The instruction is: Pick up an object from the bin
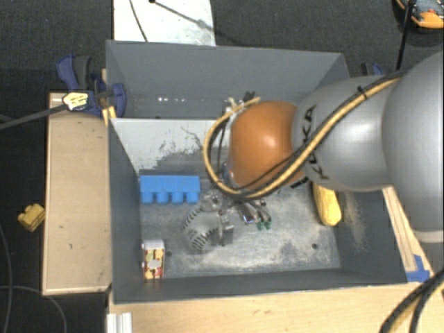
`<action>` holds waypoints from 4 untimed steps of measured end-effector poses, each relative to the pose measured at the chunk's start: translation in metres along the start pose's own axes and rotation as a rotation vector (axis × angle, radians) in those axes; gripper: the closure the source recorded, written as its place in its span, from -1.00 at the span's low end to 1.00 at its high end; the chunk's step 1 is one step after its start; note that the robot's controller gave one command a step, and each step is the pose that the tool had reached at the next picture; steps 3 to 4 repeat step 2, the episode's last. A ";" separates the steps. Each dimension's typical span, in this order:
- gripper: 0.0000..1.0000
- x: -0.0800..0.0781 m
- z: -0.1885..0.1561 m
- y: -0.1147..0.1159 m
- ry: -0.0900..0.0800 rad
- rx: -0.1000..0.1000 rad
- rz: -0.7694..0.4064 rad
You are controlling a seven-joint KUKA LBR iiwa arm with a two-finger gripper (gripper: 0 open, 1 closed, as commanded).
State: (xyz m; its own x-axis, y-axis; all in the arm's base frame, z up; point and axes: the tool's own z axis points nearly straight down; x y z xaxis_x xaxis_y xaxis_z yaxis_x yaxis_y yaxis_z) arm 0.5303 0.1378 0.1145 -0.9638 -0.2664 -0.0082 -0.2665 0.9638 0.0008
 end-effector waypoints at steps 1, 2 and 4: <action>1.00 -0.016 -0.025 -0.010 -0.006 0.001 -0.012; 1.00 -0.056 -0.225 -0.036 0.004 0.000 -0.068; 1.00 -0.056 -0.225 -0.036 0.004 0.000 -0.068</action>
Offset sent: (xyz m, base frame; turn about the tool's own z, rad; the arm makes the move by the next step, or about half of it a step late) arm 0.0614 -0.0203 0.2247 -0.0709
